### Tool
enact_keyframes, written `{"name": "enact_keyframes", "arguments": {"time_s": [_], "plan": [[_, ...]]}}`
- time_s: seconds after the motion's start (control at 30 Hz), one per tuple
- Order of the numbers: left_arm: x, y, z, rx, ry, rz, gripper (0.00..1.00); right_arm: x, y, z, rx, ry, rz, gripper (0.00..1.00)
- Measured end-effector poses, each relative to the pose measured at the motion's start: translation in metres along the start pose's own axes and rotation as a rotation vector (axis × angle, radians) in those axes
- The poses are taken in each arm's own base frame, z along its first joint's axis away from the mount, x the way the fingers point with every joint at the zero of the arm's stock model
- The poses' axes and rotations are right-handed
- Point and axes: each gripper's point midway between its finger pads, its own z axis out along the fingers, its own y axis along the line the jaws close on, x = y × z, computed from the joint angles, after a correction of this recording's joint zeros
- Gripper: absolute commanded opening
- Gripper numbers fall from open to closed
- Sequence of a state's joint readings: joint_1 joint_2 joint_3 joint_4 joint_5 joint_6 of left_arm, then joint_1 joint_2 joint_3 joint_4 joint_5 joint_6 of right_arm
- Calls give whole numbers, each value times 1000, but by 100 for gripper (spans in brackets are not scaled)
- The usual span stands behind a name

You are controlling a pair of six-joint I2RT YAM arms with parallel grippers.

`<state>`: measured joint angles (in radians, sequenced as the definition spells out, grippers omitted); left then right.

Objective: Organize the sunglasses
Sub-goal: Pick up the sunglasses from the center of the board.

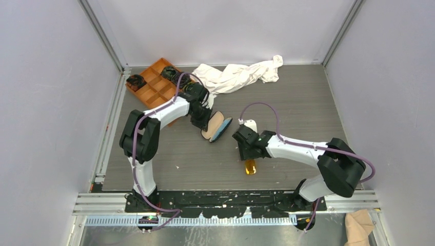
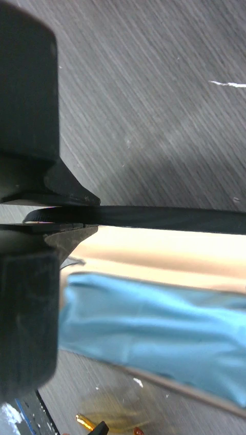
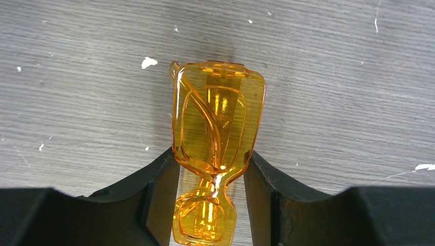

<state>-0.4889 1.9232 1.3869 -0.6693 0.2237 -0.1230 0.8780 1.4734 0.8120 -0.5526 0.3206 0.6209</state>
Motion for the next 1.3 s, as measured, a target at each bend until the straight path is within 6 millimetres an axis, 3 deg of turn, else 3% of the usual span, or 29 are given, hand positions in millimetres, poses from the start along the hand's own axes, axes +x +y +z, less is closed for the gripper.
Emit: {"name": "enact_keyframes", "arguments": {"time_s": [0.07, 0.43, 0.63, 0.77, 1.17, 1.3], "plan": [[-1, -1, -5, -11, -12, 24, 0, -3, 2, -3, -24, -20, -14, 34], [15, -1, -19, -93, -26, 192, 0, -13, 8, -16, -108, -91, -140, 35], [31, -5, -13, -140, -25, 337, 0, -22, 8, -25, -131, -137, -230, 35], [26, -10, -9, -134, -65, 423, 1, -27, 7, -29, -134, -162, -266, 34], [15, -21, -7, -163, -154, 647, 12, -37, -2, -55, -166, -273, -231, 34], [10, -25, -7, -198, -168, 704, 22, -40, -7, -64, -168, -307, -213, 34]]}}
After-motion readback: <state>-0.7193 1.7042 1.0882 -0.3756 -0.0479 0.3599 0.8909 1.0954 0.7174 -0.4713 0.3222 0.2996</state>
